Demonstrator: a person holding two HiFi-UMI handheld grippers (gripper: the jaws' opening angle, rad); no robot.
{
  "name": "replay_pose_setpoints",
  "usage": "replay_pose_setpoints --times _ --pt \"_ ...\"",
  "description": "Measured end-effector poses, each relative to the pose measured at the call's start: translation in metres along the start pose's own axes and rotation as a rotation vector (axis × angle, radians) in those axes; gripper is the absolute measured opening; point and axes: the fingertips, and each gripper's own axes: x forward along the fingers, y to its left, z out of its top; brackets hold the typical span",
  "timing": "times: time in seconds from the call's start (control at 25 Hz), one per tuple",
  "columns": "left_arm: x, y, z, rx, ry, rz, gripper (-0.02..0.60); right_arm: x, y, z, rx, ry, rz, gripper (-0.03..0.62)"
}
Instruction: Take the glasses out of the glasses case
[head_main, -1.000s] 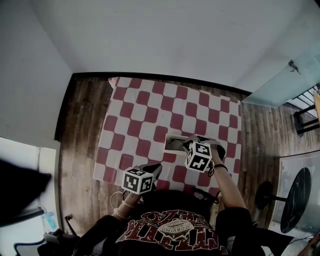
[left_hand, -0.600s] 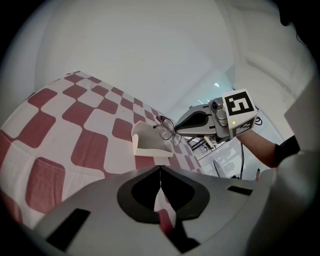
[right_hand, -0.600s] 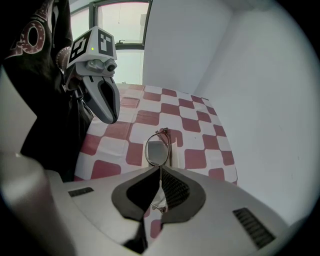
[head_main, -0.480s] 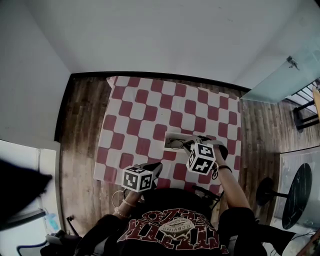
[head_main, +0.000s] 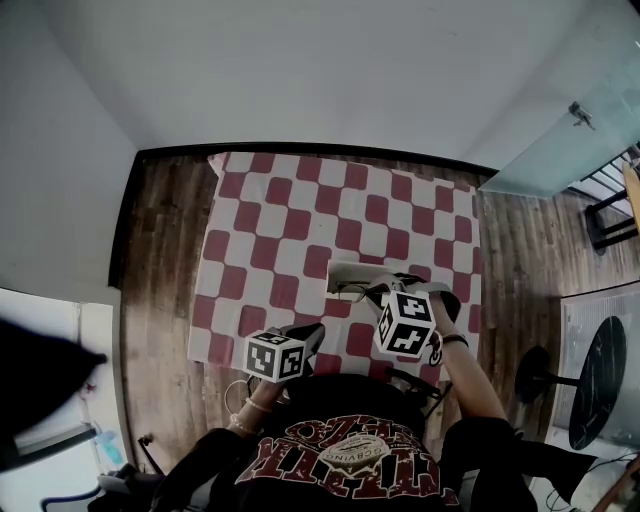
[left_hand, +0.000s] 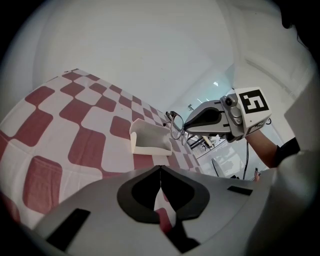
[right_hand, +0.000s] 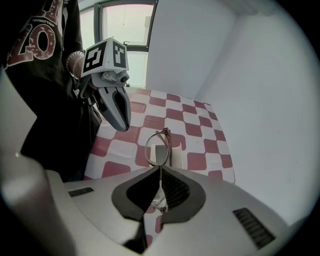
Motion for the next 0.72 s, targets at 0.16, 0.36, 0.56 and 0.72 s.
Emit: replay_pose_setpoints --times 0.16,0.36,0.56,0.72 --pt "0.002 -0.002 0.000 0.009 0.008 -0.006 0.009 -0.007 0.004 0.003 -0.005 -0.004 0.007 0.029" --pt "0.002 -0.004 -0.001 0.018 0.015 -0.008 0.009 -0.016 0.009 0.007 -0.015 -0.007 0.011 0.029" --pt "0.004 -0.005 -0.003 0.027 0.022 -0.011 0.009 -0.025 0.015 0.010 -0.023 -0.010 0.018 0.029" --pt "0.005 -0.004 -0.002 0.028 0.026 -0.015 0.009 -0.031 0.019 0.013 -0.040 -0.006 0.025 0.029"
